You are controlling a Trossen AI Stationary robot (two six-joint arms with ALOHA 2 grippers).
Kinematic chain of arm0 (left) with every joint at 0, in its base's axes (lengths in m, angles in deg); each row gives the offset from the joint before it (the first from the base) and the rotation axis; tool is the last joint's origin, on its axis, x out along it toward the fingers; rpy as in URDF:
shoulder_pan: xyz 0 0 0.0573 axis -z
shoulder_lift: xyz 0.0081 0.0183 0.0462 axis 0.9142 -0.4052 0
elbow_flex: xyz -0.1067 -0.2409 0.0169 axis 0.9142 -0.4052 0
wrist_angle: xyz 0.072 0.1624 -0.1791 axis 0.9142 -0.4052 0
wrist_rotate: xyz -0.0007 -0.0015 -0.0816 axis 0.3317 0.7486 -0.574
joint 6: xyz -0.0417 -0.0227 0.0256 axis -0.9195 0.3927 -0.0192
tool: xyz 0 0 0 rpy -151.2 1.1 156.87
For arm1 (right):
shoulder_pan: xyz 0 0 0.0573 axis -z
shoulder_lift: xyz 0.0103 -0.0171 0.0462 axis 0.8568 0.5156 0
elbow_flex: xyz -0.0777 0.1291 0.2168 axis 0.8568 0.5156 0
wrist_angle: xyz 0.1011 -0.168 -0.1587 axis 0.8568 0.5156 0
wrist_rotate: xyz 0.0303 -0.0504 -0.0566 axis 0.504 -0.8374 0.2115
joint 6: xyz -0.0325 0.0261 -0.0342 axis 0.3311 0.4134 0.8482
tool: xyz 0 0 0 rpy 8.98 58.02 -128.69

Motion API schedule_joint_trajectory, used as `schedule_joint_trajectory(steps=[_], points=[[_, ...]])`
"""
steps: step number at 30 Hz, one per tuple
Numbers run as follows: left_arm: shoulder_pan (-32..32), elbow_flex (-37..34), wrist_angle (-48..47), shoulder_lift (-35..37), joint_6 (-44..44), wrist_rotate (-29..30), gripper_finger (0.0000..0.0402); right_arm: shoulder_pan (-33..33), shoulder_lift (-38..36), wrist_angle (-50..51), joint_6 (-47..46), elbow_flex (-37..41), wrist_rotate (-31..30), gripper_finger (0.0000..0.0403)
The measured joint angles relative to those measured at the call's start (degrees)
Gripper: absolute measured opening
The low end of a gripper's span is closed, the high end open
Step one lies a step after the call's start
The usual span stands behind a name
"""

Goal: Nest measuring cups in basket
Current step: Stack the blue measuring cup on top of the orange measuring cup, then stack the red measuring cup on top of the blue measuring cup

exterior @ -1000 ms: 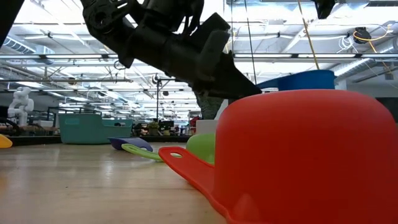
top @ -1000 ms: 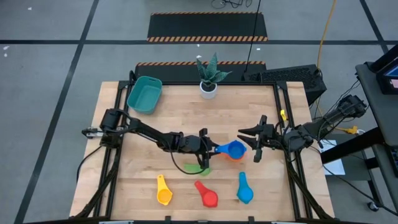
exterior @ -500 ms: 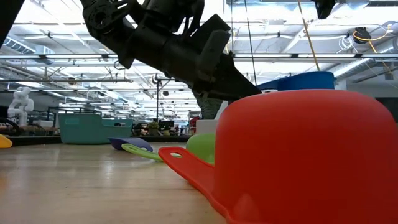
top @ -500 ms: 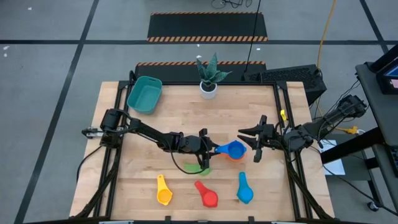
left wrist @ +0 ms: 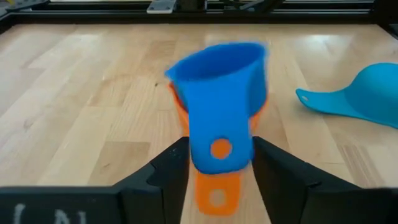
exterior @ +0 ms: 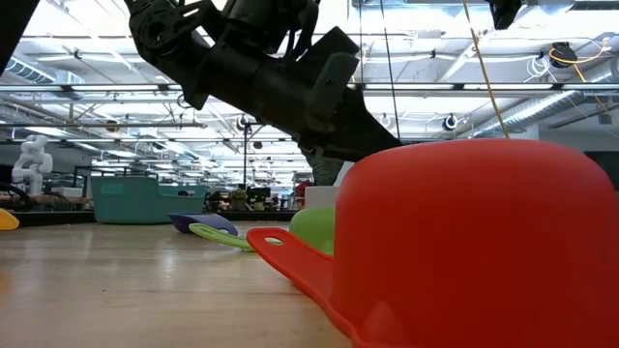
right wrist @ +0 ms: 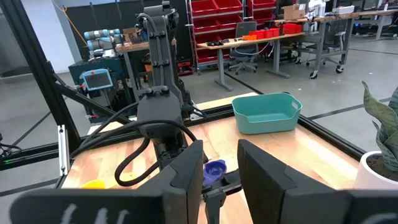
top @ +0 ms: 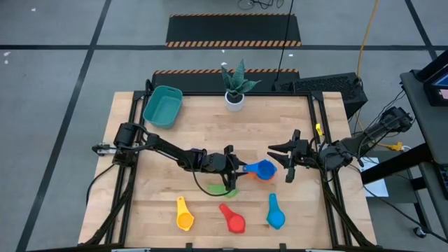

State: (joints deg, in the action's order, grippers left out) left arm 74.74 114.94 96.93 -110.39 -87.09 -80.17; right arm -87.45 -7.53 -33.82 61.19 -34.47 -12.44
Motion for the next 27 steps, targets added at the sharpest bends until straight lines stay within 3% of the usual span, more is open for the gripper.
schedule_joint_trajectory(steps=[10, 27], points=[[0.01, 0.0, -0.35, 0.0, -0.35, 0.0, 0.0226, 0.0, 0.02, 0.02, 0.0, 0.0, 0.02, 0.0093], [0.0, 0.0, -1.66, 1.19, 0.0, -0.04, 0.023, 0.0, 0.0, 1.86, -0.09, -0.02, 0.3, 0.0093]])
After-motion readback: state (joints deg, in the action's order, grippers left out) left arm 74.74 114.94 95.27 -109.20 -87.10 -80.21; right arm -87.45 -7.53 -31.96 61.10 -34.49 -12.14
